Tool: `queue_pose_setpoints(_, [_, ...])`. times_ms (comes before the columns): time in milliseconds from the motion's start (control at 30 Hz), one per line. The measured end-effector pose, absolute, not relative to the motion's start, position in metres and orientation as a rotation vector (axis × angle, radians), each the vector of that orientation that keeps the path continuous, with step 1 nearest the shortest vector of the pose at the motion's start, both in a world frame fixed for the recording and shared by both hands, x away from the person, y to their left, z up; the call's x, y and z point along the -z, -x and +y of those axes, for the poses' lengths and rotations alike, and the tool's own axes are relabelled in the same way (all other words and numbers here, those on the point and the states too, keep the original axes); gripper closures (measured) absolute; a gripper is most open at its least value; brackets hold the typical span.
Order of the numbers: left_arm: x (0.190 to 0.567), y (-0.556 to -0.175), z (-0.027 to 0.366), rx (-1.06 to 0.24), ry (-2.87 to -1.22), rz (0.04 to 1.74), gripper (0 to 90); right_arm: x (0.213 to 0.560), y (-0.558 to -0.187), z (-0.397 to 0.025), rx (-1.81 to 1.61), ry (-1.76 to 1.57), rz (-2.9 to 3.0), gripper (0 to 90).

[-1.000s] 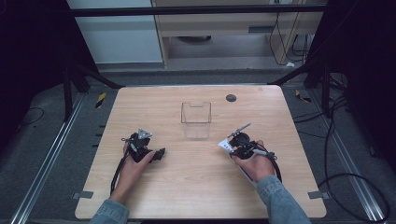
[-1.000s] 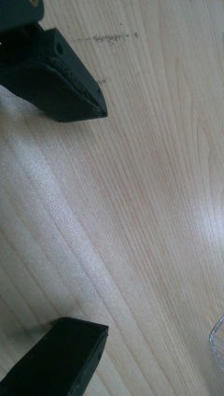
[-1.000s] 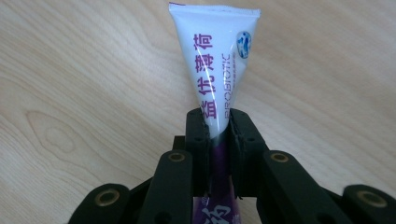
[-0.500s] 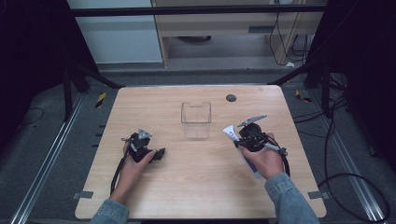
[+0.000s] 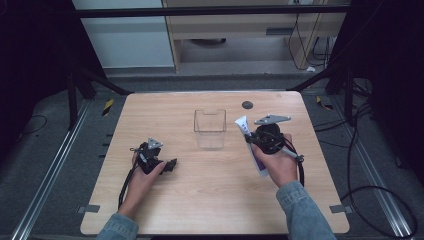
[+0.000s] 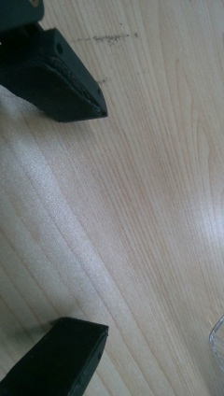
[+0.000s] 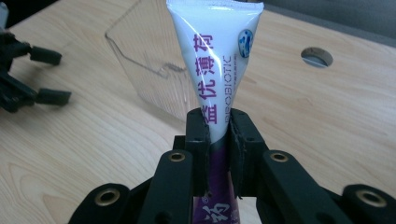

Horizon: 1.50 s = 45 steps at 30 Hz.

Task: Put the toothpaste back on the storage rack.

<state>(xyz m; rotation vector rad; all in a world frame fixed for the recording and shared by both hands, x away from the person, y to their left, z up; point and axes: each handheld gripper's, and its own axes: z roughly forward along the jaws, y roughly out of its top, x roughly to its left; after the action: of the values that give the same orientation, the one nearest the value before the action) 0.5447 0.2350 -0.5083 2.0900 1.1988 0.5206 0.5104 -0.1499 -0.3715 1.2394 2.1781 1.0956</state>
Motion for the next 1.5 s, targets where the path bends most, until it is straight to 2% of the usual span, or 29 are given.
queue_pose_setpoints(1033, [0.508, -0.545, 0.235, -0.522, -2.092, 1.197, 0.0, 0.333, -0.539, -0.108, -1.275, -1.179, 2.055, 79.5])
queue_pose_setpoints(1500, [0.508, -0.545, 0.235, -0.523, -2.088, 1.2, 0.0, 0.302, -0.577, -0.073, -1.363, -1.123, 1.983, 79.5])
